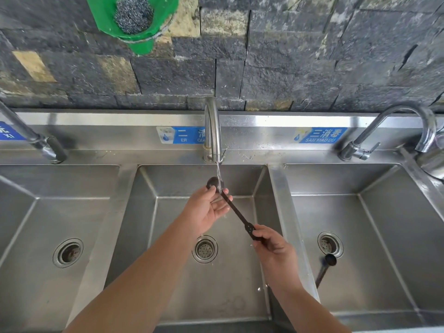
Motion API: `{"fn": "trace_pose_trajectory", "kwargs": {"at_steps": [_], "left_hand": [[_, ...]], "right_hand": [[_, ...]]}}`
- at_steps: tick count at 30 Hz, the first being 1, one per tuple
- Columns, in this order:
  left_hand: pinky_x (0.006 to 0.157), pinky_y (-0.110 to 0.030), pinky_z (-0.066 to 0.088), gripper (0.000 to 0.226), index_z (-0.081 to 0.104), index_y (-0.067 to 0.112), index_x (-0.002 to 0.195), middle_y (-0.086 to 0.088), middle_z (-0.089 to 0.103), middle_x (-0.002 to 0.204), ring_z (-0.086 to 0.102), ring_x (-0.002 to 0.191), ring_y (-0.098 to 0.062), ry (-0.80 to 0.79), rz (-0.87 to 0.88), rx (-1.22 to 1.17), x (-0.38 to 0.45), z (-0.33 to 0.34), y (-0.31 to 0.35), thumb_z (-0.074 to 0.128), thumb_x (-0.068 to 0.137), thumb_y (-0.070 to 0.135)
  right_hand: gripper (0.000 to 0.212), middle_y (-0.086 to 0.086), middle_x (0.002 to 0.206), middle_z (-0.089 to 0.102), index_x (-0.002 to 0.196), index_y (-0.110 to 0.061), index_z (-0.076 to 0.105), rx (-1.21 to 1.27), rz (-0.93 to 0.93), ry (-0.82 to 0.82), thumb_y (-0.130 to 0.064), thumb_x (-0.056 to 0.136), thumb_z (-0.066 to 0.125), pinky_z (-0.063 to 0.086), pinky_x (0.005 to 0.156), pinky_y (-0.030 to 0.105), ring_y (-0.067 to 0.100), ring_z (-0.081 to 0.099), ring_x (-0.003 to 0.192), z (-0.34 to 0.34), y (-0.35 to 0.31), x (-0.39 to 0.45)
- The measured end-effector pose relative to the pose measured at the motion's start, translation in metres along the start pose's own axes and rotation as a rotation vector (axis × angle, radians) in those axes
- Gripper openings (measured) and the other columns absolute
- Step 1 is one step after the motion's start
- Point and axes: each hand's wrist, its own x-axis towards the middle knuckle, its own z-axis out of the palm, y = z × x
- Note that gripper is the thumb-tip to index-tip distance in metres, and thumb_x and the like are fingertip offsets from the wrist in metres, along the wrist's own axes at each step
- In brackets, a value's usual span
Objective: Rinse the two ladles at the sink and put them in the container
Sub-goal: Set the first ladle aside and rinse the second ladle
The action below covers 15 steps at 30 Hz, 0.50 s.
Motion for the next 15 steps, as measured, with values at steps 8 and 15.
{"fn": "trace_pose_trajectory", "kwargs": {"at_steps": [8,15], "left_hand": [[0.066,-0.035,0.058,0.019,0.061,0.010,0.104,-0.010,0.074,0.101,0.072,0.096,-0.028,0.053,0.021,0.063,0.000,-0.001,0.013,0.052,0.097,0.026],[0.070,-0.033,0.053,0.015,0.061,0.022,0.106,0.005,0.076,0.103,0.067,0.102,-0.024,0.139,0.138,-0.013,-0.009,-0.026,0.038,0.056,0.095,0.029]], "right_hand": [[0.033,0.000,0.087,0.076,0.097,-0.016,0.068,0.203,0.348,0.145,0.013,0.081,0.065,0.051,0.080,0.030,0.017,0.068,0.085,0.003,0.022,0.019],[0.029,0.010,0.091,0.066,0.098,-0.009,0.061,0.452,0.492,0.199,0.014,0.082,0.062,0.052,0.074,0.022,0.017,0.062,0.077,0.044,0.019,0.062]]}}
